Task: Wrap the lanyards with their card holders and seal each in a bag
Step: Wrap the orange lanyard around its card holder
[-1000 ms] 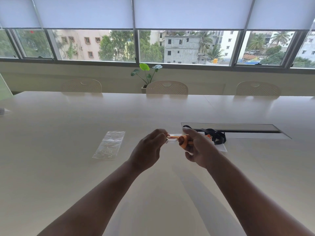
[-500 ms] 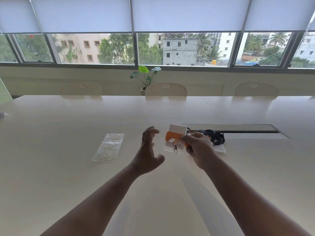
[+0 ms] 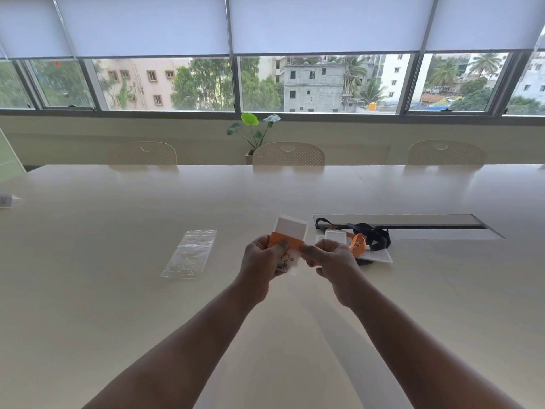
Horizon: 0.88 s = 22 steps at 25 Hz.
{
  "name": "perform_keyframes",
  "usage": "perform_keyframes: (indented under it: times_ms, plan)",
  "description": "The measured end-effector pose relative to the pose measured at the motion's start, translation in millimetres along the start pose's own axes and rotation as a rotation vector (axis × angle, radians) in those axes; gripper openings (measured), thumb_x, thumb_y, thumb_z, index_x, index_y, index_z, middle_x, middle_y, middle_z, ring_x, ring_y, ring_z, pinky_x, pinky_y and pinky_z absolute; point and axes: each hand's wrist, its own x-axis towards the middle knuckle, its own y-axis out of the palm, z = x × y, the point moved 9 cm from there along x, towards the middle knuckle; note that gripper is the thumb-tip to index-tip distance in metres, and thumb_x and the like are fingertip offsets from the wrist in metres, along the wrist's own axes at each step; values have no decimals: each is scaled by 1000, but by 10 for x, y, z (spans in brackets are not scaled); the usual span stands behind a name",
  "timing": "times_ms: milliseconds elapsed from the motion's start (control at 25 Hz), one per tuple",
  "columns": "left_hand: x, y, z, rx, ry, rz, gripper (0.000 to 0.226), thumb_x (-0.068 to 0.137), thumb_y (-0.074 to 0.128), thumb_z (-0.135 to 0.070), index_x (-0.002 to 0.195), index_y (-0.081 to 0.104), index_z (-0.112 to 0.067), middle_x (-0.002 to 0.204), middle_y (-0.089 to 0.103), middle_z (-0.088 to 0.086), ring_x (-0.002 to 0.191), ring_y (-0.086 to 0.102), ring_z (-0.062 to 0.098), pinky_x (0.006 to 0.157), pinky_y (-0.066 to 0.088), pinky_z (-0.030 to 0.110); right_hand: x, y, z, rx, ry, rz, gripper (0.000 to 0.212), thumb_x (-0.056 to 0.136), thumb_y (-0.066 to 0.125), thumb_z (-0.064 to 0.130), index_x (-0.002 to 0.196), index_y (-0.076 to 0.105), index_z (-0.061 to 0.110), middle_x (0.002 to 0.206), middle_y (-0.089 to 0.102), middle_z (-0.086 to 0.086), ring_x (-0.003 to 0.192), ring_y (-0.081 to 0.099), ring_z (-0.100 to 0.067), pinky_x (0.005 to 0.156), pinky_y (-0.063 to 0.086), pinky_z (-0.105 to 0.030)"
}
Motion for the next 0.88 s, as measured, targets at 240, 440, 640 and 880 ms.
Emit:
perform_keyframes:
  times_ms: [240,440,640,880]
  plan:
    - [30,-158,-363,441,287,-125,6,90,74,-18,84,73,-19,81,74,3,75,69,21,68,60,39,65,-168,82,-495,32,104,11,81,79,21,74,73,14,62,65,4,59,48,-8,56,37,-24]
    - [15,-70,-354,719,394,-62,7,86,73,-26,80,72,-22,73,72,-7,70,68,13,64,60,34,83,-168,281,-235,-16,136,10,80,78,4,89,74,7,68,72,-2,51,56,-2,47,41,-13]
    - [-8,164,-310,937,431,87,14,84,70,-28,79,69,-16,68,67,3,60,56,20,57,52,38,54,-141,324,-95,4,83,10,79,82,9,87,77,9,73,73,-6,59,63,-10,53,48,-20]
    - [8,254,-177,1076,344,209,11,81,62,-27,79,67,-18,70,68,-3,69,64,21,62,56,39,-143,-80,887,-831,-455,-119,5,76,78,22,80,75,23,66,69,13,59,62,-2,55,53,-22]
